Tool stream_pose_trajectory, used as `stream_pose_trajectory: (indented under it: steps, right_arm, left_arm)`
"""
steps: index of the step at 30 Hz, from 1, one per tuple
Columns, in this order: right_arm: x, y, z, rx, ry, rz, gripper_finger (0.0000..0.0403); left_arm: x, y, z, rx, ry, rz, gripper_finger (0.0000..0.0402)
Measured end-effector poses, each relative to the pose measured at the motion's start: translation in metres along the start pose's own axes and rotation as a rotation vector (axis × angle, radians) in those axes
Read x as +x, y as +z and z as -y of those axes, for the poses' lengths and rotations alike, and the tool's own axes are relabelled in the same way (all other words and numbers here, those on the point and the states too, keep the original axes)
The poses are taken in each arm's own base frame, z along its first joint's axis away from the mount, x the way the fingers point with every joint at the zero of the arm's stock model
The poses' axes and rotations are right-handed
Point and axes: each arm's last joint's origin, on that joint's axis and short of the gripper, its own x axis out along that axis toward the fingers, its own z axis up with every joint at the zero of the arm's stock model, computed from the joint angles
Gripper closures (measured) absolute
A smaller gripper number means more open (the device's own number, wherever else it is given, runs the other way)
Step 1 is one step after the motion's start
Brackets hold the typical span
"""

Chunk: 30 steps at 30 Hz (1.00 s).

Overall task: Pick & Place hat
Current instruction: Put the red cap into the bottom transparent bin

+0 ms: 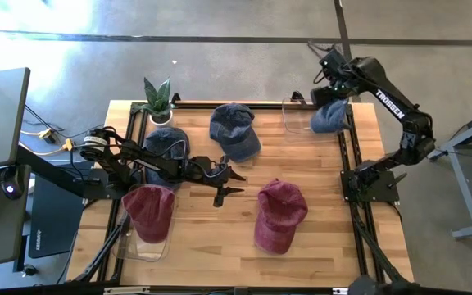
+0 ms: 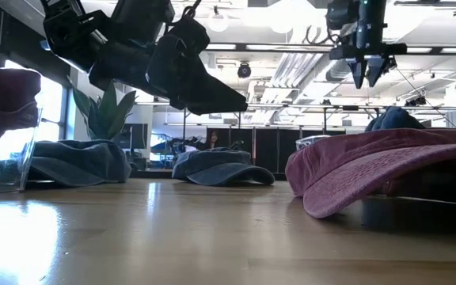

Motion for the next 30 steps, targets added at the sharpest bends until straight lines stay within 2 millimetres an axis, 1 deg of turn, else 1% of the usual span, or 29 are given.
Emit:
stream_pose_trajectory:
  steps: [5, 7, 9, 11, 14, 20, 25, 30]
  right_arm:
    - [0.007, -0.015, -0.028, -0.223, 0.071, -0.046, 0.026]
    - [0.011, -0.026, -0.043, -0.33, 0.082, -0.066, 0.0275]
    - [0.011, -0.042, -0.057, -0.421, 0.101, -0.07, 0.0288]
    - [0.008, -0.06, -0.07, -0.493, 0.13, -0.045, 0.0301]
    - [0.002, -0.091, -0.084, -0.564, 0.179, -0.008, 0.0318]
    - [-0.01, -0.159, -0.098, -0.645, 0.33, 0.091, 0.0342]
    - [-0.009, -0.211, -0.11, -0.717, 0.554, 0.171, 0.0354]
    - [0.003, -0.258, -0.133, -0.858, 0.838, 0.283, 0.0353]
  left_arm:
    - [0.0, 0.0, 0.0, 0.0, 0.002, 0.0, 0.0232]
    - [0.0, 0.0, 0.0, -0.001, 0.002, -0.003, 0.0232]
    - [0.0, -0.001, 0.0, -0.001, 0.002, -0.008, 0.0232]
    - [0.0, -0.001, 0.0, -0.001, 0.002, -0.009, 0.0232]
    - [0.0, -0.001, 0.0, -0.001, 0.002, -0.01, 0.0232]
    - [0.0, -0.001, 0.0, -0.001, 0.002, -0.009, 0.0232]
    - [0.0, -0.001, 0.0, -0.001, 0.002, -0.009, 0.0232]
    - [0.0, -0.001, 0.0, -0.001, 0.001, -0.008, 0.0232]
